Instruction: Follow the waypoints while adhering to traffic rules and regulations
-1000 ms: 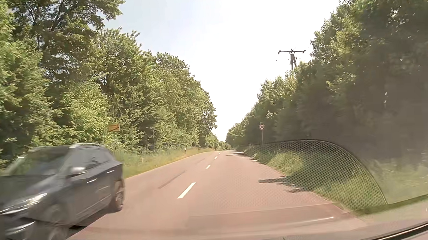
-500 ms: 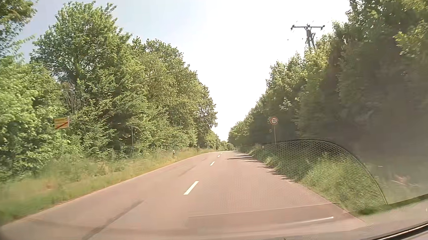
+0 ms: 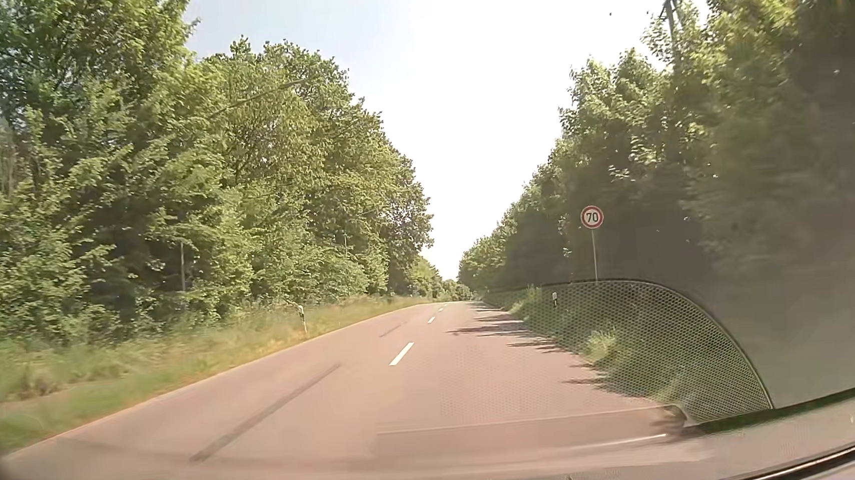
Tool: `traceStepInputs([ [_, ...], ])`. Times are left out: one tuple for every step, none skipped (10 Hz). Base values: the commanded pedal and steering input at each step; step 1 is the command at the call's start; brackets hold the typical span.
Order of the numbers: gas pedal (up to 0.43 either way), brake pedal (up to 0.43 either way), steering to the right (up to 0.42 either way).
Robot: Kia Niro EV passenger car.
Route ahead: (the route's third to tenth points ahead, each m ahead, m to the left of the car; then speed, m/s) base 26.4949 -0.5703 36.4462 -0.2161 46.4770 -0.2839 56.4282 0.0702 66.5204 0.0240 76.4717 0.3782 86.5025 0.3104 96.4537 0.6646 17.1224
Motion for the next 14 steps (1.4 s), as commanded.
traceStepInputs([
  [0.248,0.0,-0.001],
  [0.228,0.0,-0.001],
  [0.209,0.0,-0.001],
  [0.197,0.0,-0.001],
  [0.197,0.0,-0.001],
  [0.189,0.0,-0.001],
  [0.189,0.0,-0.001],
  [0.189,0.0,-0.001],
  [0.189,0.0,-0.002],
  [0.189,0.0,-0.002],
  [0.189,0.0,-0.001],
  [0.189,0.0,-0.002],
  [0.189,0.0,-0.001],
  [0.197,0.0,-0.001],
])
